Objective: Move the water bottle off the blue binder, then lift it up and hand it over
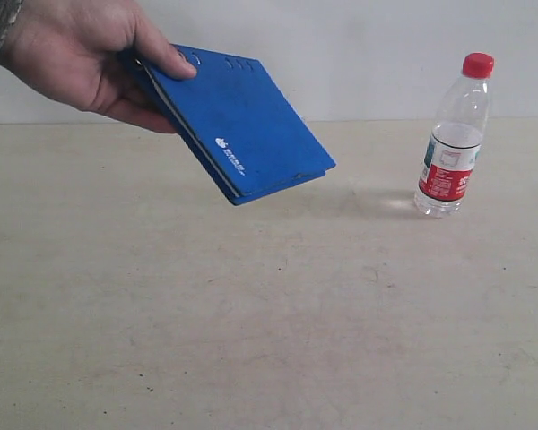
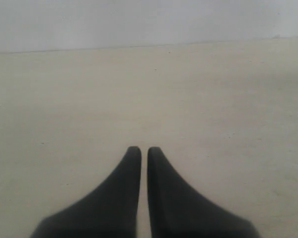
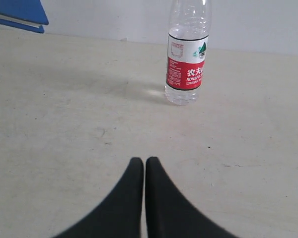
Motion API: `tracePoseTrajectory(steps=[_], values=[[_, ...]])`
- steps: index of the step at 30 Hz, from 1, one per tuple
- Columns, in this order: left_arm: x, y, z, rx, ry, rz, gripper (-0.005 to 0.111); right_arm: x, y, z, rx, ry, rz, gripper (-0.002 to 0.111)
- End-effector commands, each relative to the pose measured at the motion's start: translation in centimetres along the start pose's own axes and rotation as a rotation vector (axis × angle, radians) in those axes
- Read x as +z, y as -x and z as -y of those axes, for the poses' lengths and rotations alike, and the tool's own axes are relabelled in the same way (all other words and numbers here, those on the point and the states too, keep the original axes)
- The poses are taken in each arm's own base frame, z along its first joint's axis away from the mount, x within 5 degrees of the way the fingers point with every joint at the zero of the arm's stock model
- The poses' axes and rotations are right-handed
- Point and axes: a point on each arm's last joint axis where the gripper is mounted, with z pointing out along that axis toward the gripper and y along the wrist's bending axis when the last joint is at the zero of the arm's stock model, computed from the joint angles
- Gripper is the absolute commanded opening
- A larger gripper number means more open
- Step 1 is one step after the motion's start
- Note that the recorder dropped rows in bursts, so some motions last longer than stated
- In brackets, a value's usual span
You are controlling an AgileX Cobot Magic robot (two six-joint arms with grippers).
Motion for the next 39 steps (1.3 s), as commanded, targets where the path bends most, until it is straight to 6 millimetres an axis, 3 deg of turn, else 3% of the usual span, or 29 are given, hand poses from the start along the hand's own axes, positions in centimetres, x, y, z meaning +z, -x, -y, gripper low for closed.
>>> tracePoseTrajectory(steps=[1,7,18,23,29,39], values=[[0.0,0.3,0.6,-0.103,-0.076,0.031,0.004,-0.1,0.1,0.0,0.004,-0.006,0.012,0.000],[-0.1,0.2,1.1,-0.149,-0.128,0.013,0.004,-0.1,0.1,0.0,0.002,-0.007,0.012,0.000],[0.0,-0.2,0.6,-0.245,0.033,-0.025,0.004,-0.1,0.1,0.0,0.004,-0.007,0.012,0.000],[-0.1,0.5,-0.1,-0.121,0.114,0.056,0.004,-0.1,0.1,0.0,0.004,-0.007,0.012,0.000],[0.0,0.2,0.0,-0.058,0.104,0.015,0.004,-0.1,0.1,0.0,0.004,-0.007,0.012,0.000],[0.0,0.2,0.1,-0.043,0.103,0.017,0.004,-0.1,0.1,0.0,0.004,-0.007,0.012,0.000]])
